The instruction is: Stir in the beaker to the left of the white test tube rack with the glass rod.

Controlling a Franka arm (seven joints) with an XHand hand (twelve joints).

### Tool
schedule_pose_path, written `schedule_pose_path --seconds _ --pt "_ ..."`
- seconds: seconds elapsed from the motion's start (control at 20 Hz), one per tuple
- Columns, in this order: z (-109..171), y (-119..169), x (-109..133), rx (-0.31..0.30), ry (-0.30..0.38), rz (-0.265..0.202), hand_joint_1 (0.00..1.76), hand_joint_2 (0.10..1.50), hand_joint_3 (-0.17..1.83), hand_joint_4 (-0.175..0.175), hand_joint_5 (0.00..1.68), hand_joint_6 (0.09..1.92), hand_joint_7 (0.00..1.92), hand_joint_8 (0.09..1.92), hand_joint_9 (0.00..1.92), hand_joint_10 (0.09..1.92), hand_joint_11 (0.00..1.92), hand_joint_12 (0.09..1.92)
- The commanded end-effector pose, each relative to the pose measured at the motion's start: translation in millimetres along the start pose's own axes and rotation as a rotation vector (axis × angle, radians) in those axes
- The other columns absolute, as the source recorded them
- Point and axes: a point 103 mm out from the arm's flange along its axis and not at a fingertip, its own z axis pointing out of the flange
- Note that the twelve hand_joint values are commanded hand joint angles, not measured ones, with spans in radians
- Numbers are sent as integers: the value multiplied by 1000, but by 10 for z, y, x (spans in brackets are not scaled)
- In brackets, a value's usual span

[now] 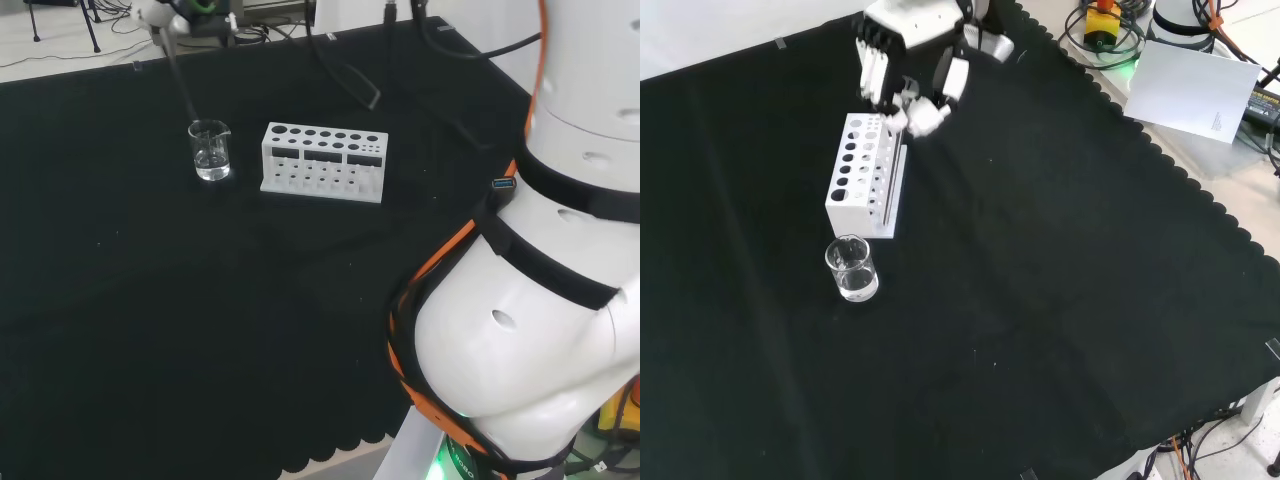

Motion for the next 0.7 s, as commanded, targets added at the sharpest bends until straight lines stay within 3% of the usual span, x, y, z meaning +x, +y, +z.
schedule_pose_path --seconds 0.05,0.7 --pt "148 299 173 20 22 -47 1303 699 745 -175 1112 708 1118 1270 1644 908 1618 729" --pt "214 549 -34 20 24 -10 1302 703 737 -175 1112 704 1117 1269 1643 907 1618 730"
